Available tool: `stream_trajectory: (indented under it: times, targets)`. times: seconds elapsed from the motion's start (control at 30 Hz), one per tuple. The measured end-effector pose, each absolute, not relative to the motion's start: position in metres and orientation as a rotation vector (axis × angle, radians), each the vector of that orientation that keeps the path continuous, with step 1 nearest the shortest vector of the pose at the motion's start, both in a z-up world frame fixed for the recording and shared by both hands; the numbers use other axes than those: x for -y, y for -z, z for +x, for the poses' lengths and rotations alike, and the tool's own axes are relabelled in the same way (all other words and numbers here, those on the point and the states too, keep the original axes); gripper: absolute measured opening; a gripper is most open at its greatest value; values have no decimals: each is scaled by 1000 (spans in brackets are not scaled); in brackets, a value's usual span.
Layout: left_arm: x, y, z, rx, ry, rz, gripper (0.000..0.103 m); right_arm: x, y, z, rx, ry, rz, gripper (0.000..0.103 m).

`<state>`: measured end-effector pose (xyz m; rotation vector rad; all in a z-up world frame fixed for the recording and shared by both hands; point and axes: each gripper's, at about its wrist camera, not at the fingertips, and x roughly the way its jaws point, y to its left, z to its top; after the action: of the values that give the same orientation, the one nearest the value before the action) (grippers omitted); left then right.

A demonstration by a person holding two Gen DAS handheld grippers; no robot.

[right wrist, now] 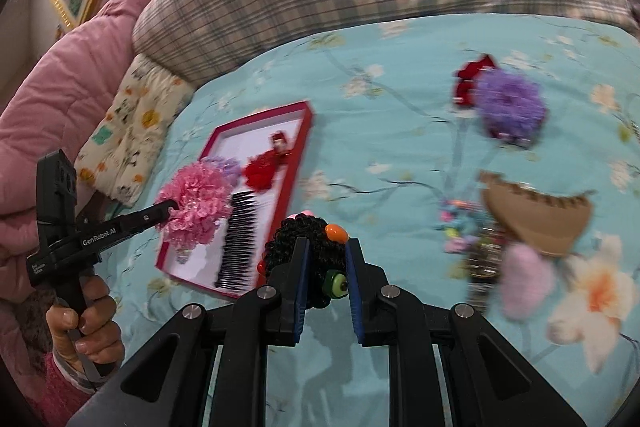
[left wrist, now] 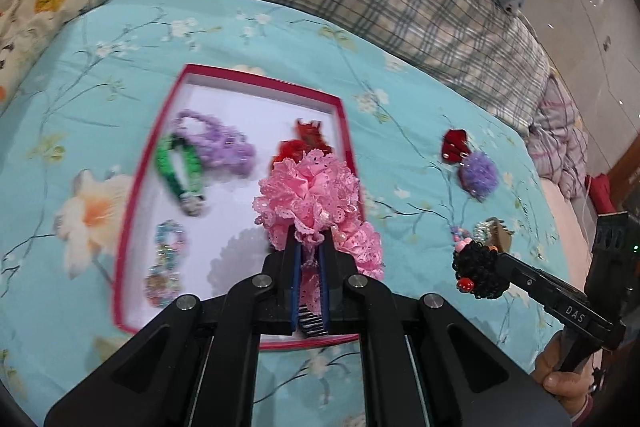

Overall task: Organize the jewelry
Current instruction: 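Carry pink scrunchie and black beaded clip into the box and open both tools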

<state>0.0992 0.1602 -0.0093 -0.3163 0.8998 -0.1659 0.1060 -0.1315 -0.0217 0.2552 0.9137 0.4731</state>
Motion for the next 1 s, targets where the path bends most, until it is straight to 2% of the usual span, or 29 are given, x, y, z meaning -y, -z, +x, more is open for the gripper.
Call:
stream_trajectory:
  times: [0.5, 1.0]
  targets:
    - [-219, 20, 84, -908, 58, -368, 6, 38, 32, 125, -948, -600, 189, 17]
    - [-226, 56, 94, -995, 29, -361, 6, -9, 72, 138, -1035, -622, 121, 18]
